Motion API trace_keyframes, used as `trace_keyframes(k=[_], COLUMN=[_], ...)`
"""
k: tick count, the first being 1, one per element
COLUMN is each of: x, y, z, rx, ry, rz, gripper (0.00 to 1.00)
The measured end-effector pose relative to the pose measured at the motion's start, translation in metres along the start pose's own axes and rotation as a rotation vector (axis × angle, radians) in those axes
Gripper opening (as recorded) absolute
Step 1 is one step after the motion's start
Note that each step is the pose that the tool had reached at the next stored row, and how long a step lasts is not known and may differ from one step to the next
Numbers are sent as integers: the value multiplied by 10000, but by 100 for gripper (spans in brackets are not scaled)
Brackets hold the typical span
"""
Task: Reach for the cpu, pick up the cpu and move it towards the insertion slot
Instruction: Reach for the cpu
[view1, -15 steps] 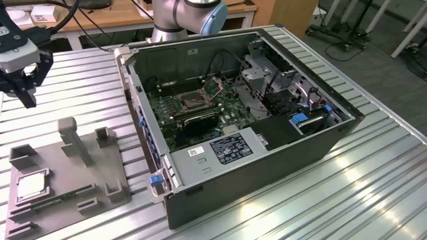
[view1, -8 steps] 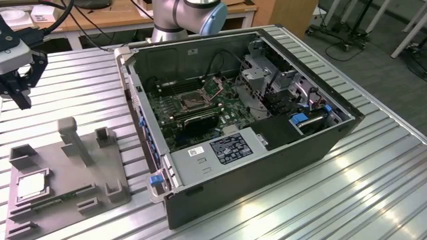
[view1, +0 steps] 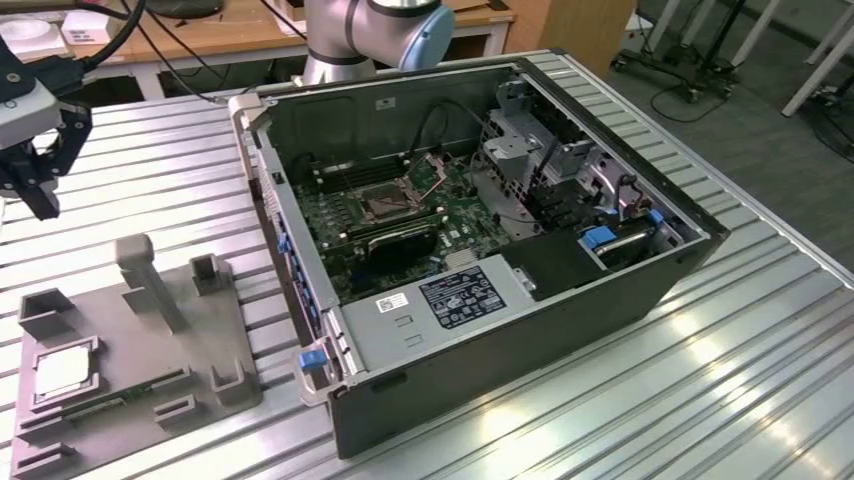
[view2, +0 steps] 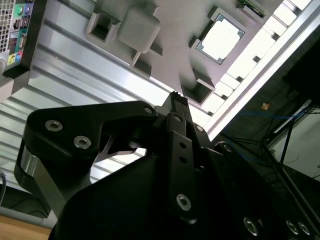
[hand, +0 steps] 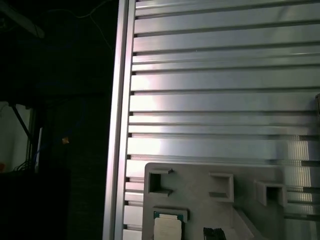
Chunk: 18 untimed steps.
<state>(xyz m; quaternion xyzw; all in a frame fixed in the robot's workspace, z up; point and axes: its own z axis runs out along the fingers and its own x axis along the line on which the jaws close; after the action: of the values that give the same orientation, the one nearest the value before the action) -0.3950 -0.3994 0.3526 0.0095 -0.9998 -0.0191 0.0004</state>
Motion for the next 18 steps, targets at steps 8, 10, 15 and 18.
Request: trace_keyframes(k=[8, 10, 15, 18], x=[241, 314, 487, 542], y=[-34, -40, -55, -76], z=[38, 48, 78, 108], rx=[0, 0, 0, -1], ry=[-2, -1, -1, -2], rz=[-1, -2, -1, -2], gripper=[11, 11, 11, 11])
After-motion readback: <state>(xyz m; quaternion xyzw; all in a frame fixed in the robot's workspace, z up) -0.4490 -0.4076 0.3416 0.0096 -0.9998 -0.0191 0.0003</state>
